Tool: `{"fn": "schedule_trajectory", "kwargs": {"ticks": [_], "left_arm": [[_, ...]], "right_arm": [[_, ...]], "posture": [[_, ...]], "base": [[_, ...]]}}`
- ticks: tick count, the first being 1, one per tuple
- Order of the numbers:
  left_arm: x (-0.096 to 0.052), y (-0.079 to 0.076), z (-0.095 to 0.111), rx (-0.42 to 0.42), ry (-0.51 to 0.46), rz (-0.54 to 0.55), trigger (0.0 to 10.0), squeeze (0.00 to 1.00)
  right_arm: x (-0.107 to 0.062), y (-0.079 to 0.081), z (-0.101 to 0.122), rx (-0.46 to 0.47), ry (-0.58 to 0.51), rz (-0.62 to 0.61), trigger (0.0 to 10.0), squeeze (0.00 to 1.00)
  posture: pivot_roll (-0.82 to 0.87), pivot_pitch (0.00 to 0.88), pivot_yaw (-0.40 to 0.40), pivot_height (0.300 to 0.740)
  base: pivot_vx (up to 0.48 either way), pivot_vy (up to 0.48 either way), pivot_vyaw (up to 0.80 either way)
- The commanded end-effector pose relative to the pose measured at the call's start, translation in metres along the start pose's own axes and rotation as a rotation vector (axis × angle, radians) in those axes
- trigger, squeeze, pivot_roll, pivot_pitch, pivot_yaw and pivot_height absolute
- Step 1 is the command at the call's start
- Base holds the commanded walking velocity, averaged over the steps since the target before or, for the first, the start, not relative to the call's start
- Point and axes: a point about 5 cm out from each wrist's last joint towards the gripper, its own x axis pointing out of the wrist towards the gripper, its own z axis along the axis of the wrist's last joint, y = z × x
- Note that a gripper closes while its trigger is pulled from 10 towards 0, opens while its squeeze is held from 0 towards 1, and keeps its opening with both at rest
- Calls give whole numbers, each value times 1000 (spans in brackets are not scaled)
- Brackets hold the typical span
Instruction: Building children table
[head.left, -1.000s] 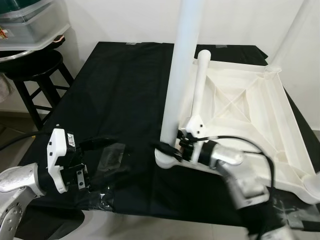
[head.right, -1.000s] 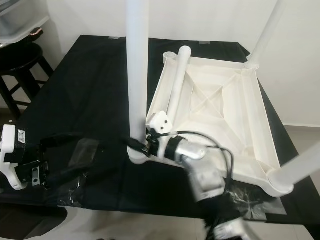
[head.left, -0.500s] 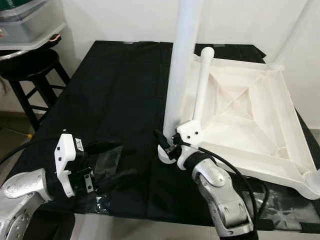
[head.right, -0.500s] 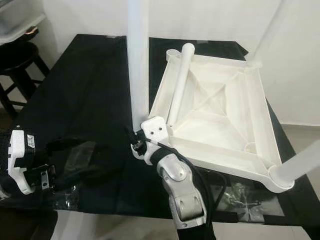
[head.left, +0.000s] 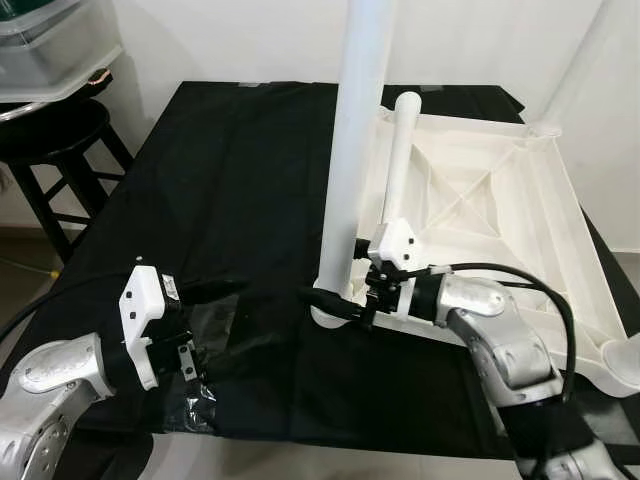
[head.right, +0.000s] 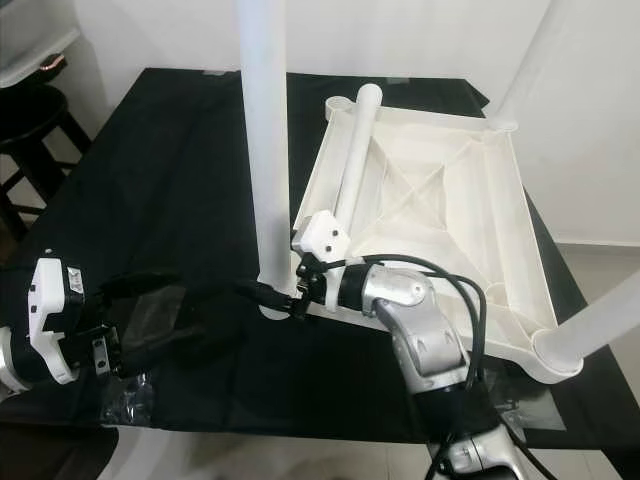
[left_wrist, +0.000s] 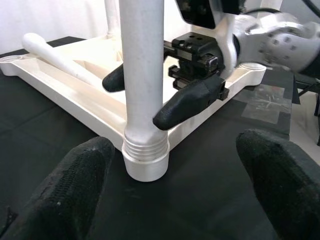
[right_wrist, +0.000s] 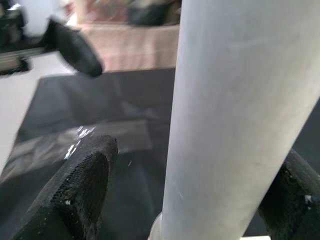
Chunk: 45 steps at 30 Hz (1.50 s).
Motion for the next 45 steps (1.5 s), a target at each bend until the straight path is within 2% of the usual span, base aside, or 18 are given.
{"fn": "schedule_trajectory", "kwargs": {"ticks": [1, 7, 8, 10, 17, 24, 26, 29, 30, 31, 32, 33, 34, 35, 36, 37, 39, 45], "left_arm": [[0, -2, -2, -5, -4, -1, 10000, 0], [1, -2, -1, 0, -5, -4, 10000, 0], [2, -3, 1, 7, -6, -7, 10000, 0], [2, -3, 1, 7, -6, -7, 10000, 0], [3, -5, 2, 13, -1, -11, 10000, 0], [3, -6, 3, 14, -1, -12, 10000, 0], [3, -6, 3, 12, -3, -13, 10000, 0], [3, -6, 3, 12, -3, -13, 10000, 0], [3, -7, 3, 10, -3, -14, 10000, 0], [3, -7, 3, 10, -3, -14, 10000, 0], [3, -7, 2, 8, -1, -16, 10000, 0], [3, -7, 2, 8, -1, -16, 10000, 0], [2, -7, 3, 7, 1, -18, 10000, 0], [2, -7, 3, 7, 1, -18, 10000, 0], [1, -6, 3, 4, 3, -21, 10000, 0], [0, -6, 3, 2, 5, -23, 10000, 0], [1, -6, 2, 1, 6, -24, 10000, 0], [3, -5, 2, 3, 0, -29, 10000, 0]], "right_arm": [[1, 2, -2, 13, -12, 73, 10000, 0], [1, -18, 4, -2, -7, 115, 10000, 0], [2, -27, 9, 22, -33, 177, 0, 0], [2, -27, 9, 22, -33, 177, 0, 0], [3, -33, 8, 47, -39, 294, 0, 0], [1, -30, 4, 62, -43, 298, 0, 0], [-3, -21, -6, 85, -45, 257, 0, 0], [-4, -19, -10, 91, -44, 240, 0, 0], [1, -11, -23, 127, 0, 146, 0, 0], [1, -11, -23, 127, 0, 146, 0, 0], [15, -5, -40, 181, 82, -124, 0, 0], [15, -5, -40, 181, 82, -124, 0, 0], [26, 24, -53, 231, 141, -338, 0, 0], [26, 24, -53, 231, 141, -338, 0, 0], [33, 47, -57, 281, 167, -475, 0, 0], [35, 58, -57, 299, 177, -551, 0, 0], [37, 61, -56, 316, 167, -558, 0, 0], [41, 54, -54, 302, 155, -551, 0, 0]], "posture": [[36, 178, -7, 740], [44, 168, -8, 740], [55, 166, -8, 740], [55, 166, -8, 740], [63, 168, -11, 740], [57, 176, -11, 740], [44, 186, -10, 740], [44, 186, -10, 740], [35, 193, -12, 740], [35, 193, -12, 740], [41, 196, -11, 740], [41, 196, -11, 740], [43, 209, -9, 740], [43, 209, -9, 740], [25, 208, 4, 740], [30, 202, 5, 740], [29, 201, 5, 740], [28, 196, 3, 740]], "base": [[0, 0, 0], [0, 0, 0], [0, 0, 0], [0, 0, 0], [0, 0, 0], [0, 0, 0], [0, 0, 0], [0, 0, 0], [0, 0, 0], [0, 0, 0], [0, 0, 0], [0, 0, 0], [0, 0, 0], [0, 0, 0], [0, 0, 0], [0, 0, 0], [0, 0, 0], [0, 0, 0]]}}
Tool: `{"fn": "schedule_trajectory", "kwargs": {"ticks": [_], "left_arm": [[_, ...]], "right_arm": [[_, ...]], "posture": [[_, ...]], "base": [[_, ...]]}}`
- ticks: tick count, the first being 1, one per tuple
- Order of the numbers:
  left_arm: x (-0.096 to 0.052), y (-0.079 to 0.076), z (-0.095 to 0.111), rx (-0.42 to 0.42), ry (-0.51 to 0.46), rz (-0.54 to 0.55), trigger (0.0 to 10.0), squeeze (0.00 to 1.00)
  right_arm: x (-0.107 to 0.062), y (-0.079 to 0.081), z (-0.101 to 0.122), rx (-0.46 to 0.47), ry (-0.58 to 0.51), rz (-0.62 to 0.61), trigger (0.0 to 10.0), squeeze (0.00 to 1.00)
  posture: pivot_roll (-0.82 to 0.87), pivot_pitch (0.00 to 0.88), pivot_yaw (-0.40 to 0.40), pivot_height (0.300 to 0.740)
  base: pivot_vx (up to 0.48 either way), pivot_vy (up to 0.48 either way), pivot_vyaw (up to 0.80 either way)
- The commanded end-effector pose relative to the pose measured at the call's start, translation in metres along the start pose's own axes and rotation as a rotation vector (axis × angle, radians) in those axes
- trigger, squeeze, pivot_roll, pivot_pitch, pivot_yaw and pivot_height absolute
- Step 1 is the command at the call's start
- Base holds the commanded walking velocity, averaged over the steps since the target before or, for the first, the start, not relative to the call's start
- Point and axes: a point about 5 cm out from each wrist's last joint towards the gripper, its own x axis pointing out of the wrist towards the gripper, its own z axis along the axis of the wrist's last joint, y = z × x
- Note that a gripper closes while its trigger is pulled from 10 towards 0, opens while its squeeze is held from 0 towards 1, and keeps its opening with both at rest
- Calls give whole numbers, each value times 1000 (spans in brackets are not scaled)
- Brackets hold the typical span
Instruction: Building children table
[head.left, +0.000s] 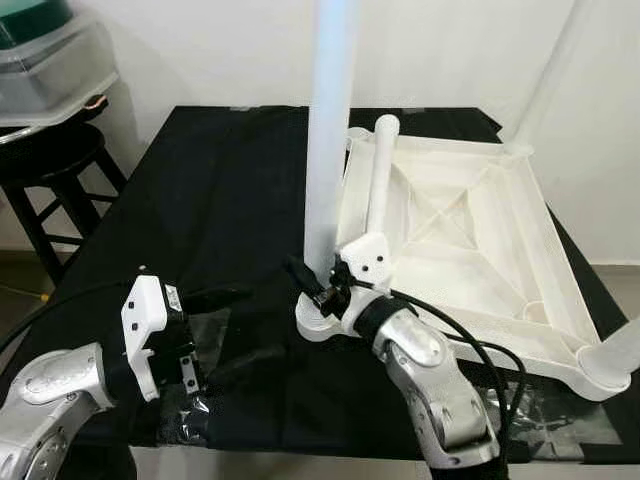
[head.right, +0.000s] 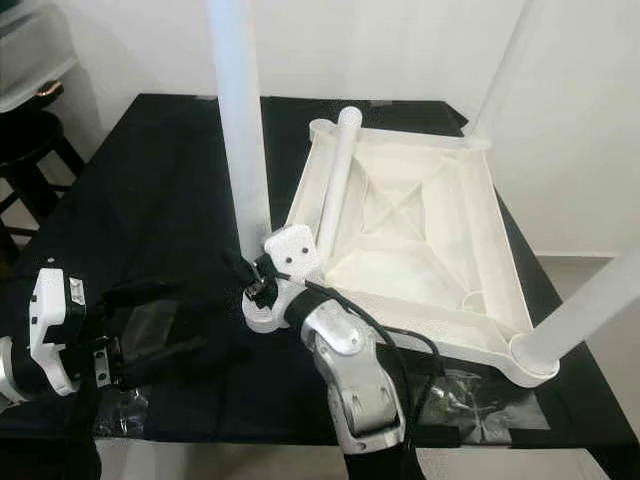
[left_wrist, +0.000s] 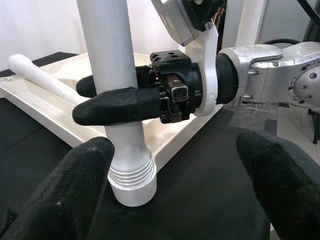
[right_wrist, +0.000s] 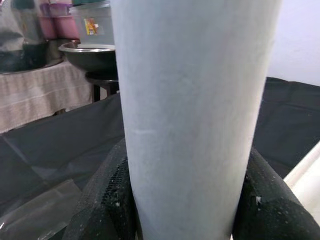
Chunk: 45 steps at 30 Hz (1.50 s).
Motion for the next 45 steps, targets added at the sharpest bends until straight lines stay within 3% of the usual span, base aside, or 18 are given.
{"fn": "schedule_trajectory", "kwargs": {"ticks": [1, 3, 4, 7, 8, 9, 11, 14, 15, 16, 17, 21, 27, 28, 29, 43, 45], "left_arm": [[1, -1, -1, -8, 8, -15, 10000, 0], [1, -1, -2, -8, 8, -15, 10000, 0], [1, -1, -2, -7, 9, -15, 10000, 0], [1, -1, -2, -7, 9, -15, 10000, 0], [1, -1, -1, -5, 9, -13, 10000, 0], [1, -1, -1, -5, 9, -13, 10000, 0], [1, 0, -1, -3, 8, -11, 10000, 0], [2, 0, -1, -2, 6, -12, 10000, 0], [3, -1, -1, -3, 6, -13, 10000, 0], [3, -1, -1, -3, 6, -13, 10000, 0], [4, -2, -2, -4, 5, -16, 10000, 0], [5, -5, -2, -4, 4, -20, 10000, 0], [6, -7, -1, -3, 4, -22, 10000, 0], [6, -8, 0, -2, 4, -23, 10000, 0], [6, -8, 0, -2, 4, -25, 10000, 0], [7, -9, 1, 2, 2, -24, 10000, 0], [7, -9, 1, 0, 1, -23, 10000, 0]], "right_arm": [[-7, 1, -45, 75, 218, -6, 0, 0], [-6, 1, -44, 75, 220, -7, 0, 0], [-3, -1, -42, 55, 212, 8, 10000, 0], [-2, -3, -38, 30, 209, 2, 10000, 0], [3, -4, -27, 41, 160, 93, 10000, 1000], [3, -4, -27, 41, 160, 93, 10000, 1000], [7, -10, -1, 11, 47, 333, 10000, 1000], [6, -12, 6, -44, 8, 444, 10000, 1000], [6, -14, 8, -78, 3, 540, 10000, 373], [6, -14, 8, -78, 3, 540, 10000, 373], [9, -20, 9, -95, 4, 597, 10000, 0], [21, -39, 11, -101, 21, 683, 10000, 0], [26, -47, 12, -81, 39, 760, 10000, 0], [29, -51, 14, -68, 36, 770, 6667, 0], [31, -54, 16, -54, 28, 778, 275, 0], [30, -63, 21, -47, 0, 845, 0, 0], [27, -67, 17, -79, -16, 731, 0, 0]], "posture": [[28, 195, 3, 740], [31, 194, 4, 740], [32, 190, 6, 740], [32, 190, 6, 740], [32, 186, 5, 740], [32, 186, 5, 740], [29, 182, 1, 740], [29, 180, 1, 740], [34, 179, 2, 740], [34, 179, 2, 740], [37, 180, -3, 740], [49, 180, -5, 740], [69, 182, -11, 740], [78, 184, -13, 740], [78, 184, -13, 740], [65, 186, -13, 740], [47, 181, -16, 740]], "base": [[0, 0, 0], [0, 0, 0], [0, 0, 0], [0, 0, 0], [0, 0, 0], [0, 0, 0], [0, 0, 0], [0, 0, 0], [0, 0, 0], [0, 0, 0], [0, 0, 0], [0, 0, 0], [0, 0, 0], [0, 0, 0], [0, 0, 0], [0, 0, 0], [0, 0, 0]]}}
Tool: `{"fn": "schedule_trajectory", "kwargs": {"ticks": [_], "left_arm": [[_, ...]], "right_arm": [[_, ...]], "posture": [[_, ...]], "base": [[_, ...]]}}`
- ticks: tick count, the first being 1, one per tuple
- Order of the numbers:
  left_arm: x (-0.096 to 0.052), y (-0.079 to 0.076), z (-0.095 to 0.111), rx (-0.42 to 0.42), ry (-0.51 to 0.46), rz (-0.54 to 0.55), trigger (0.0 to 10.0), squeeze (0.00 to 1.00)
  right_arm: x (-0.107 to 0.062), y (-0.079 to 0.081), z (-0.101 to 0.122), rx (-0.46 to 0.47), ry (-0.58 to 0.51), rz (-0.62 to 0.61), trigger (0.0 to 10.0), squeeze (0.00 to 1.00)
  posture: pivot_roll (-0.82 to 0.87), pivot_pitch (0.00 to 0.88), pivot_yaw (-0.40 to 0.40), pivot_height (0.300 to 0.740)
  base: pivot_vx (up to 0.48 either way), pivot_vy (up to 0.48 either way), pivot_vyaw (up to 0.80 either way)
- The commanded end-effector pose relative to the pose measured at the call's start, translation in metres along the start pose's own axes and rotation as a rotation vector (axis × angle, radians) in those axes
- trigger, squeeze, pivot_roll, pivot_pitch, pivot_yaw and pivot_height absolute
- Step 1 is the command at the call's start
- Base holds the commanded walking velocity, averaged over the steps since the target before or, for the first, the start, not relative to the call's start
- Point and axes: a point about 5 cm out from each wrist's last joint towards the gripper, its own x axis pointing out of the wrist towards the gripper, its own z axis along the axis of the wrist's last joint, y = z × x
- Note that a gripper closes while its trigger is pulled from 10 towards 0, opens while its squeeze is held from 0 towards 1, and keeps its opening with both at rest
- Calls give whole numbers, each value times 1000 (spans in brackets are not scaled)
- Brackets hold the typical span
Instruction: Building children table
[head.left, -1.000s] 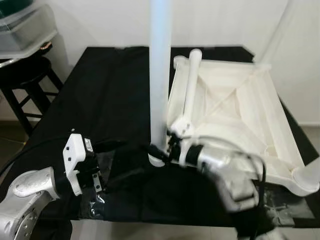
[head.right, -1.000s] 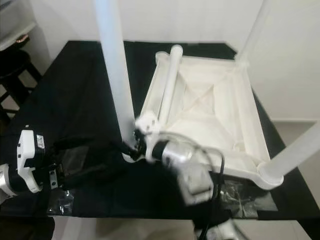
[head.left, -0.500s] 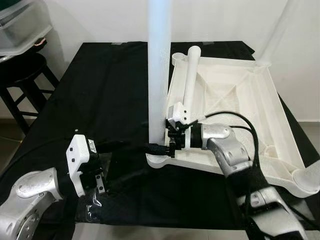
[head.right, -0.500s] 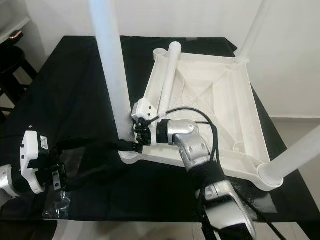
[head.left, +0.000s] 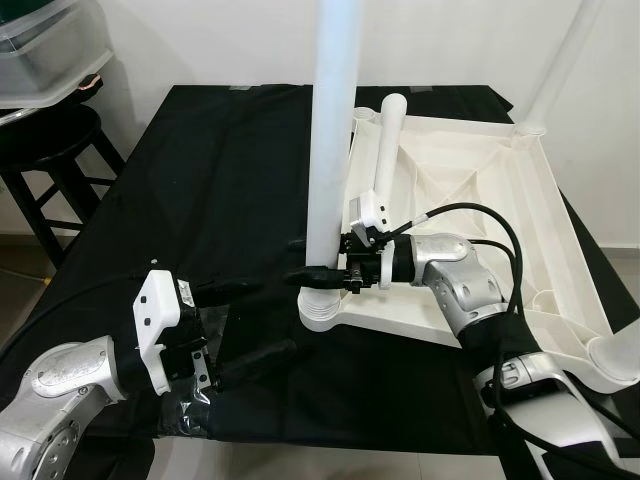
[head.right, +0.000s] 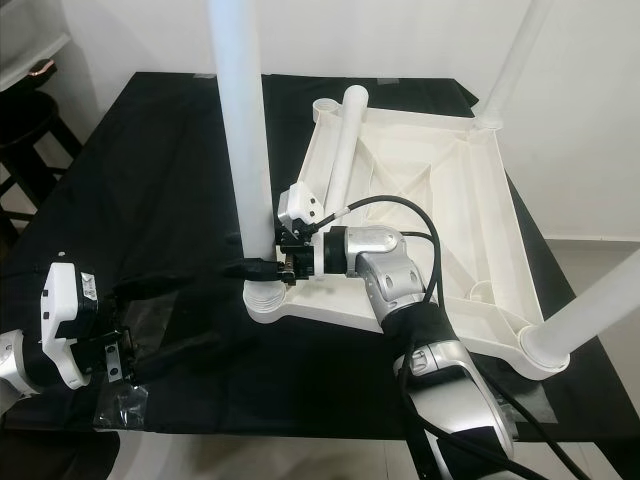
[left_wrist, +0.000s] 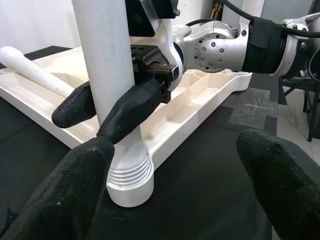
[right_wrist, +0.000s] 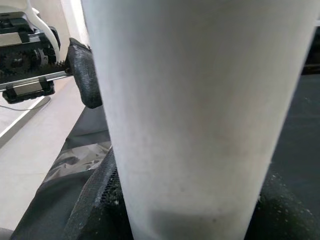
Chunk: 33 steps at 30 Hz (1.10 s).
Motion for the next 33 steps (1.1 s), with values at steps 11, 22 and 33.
{"fn": "schedule_trajectory", "kwargs": {"ticks": [11, 22, 33], "left_arm": [[0, -5, -3, -12, 8, -22, 10000, 0], [2, -3, -3, -9, 7, -30, 10000, 0], [0, 0, -2, 4, 14, -23, 10000, 0]], "right_arm": [[3, 55, -56, 72, 89, -905, 0, 0], [33, 65, -46, 98, 58, -805, 0, 0], [35, 51, -8, 26, -85, -406, 10000, 1000]], "posture": [[23, 186, -25, 740], [26, 185, -21, 740], [24, 180, -20, 740]], "base": [[0, 0, 0], [0, 0, 0], [0, 0, 0]]}}
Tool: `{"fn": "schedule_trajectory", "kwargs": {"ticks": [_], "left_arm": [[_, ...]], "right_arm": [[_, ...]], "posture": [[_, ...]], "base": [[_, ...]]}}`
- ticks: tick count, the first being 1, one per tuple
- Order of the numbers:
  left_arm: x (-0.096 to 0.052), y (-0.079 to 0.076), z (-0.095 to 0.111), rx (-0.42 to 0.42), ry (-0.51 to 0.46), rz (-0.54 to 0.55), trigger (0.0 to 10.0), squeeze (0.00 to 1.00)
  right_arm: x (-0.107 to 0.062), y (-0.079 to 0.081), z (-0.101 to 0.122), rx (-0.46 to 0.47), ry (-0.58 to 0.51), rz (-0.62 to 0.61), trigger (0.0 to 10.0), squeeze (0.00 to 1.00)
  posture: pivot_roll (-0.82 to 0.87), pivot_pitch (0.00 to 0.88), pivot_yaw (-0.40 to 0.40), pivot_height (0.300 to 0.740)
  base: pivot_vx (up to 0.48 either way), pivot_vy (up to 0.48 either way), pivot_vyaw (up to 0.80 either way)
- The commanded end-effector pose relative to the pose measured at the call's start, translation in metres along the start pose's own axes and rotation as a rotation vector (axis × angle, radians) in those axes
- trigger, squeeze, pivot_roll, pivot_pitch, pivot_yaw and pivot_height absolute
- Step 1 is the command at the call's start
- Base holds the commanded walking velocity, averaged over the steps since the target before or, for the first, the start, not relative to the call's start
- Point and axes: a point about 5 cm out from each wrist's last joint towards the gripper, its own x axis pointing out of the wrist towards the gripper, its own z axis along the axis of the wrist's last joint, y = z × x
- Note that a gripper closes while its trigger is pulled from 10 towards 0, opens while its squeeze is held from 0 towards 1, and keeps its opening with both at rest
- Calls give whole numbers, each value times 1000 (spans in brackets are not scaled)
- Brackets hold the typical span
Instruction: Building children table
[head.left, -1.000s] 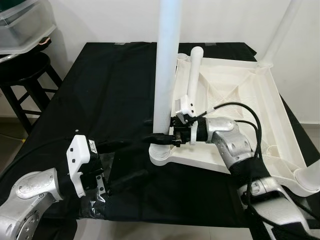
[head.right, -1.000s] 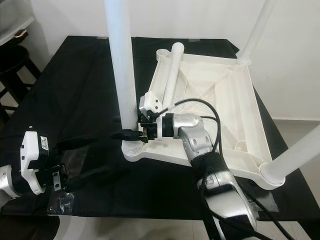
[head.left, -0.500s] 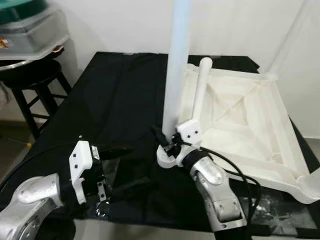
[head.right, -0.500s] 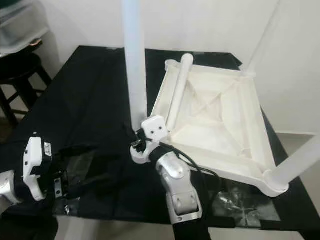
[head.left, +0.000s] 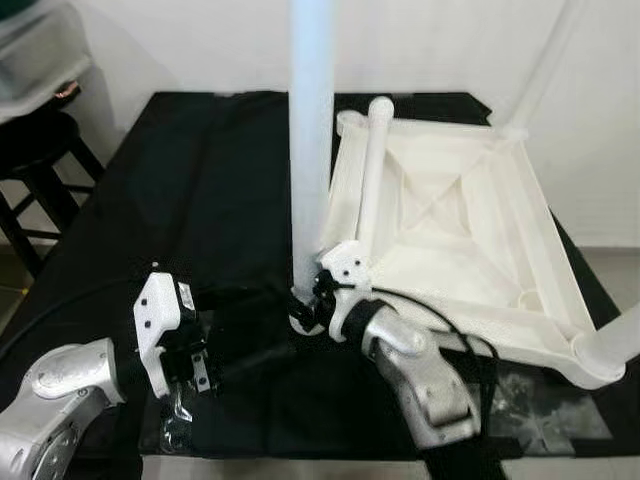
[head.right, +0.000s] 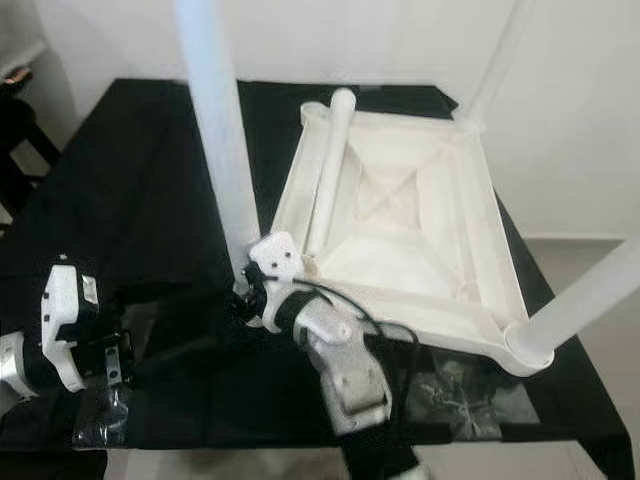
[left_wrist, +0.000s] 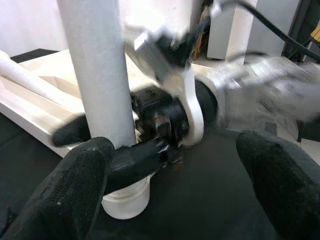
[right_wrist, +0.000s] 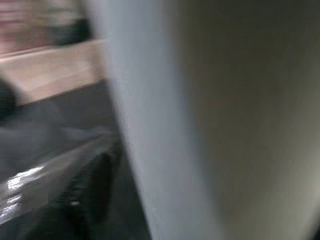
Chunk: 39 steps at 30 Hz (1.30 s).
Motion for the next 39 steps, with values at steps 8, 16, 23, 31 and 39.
{"fn": "schedule_trajectory", "kwargs": {"ticks": [8, 16, 23, 31, 39], "left_arm": [[-2, -1, -1, 9, 20, -3, 10000, 0], [-2, -1, 0, 13, 21, -4, 10000, 0], [-2, -2, 0, 12, 24, -5, 10000, 0], [-2, -2, 1, 10, 26, -6, 10000, 0], [-3, -4, 0, 6, 26, -9, 10000, 0]], "right_arm": [[-10, -25, 24, -65, -37, 421, 10000, 0], [-10, -52, 30, -25, -2, 527, 10000, 0], [-9, -62, 30, 40, -21, 576, 0, 0], [-11, -66, 29, 45, -33, 588, 0, 0], [-17, -77, 20, -14, -29, 310, 0, 0]], "posture": [[37, 180, -21, 740], [50, 183, -24, 740], [56, 188, -23, 740], [50, 191, -19, 740], [29, 194, -35, 740]], "base": [[0, 0, 0], [0, 0, 0], [0, 0, 0], [0, 0, 0], [0, 0, 0]]}}
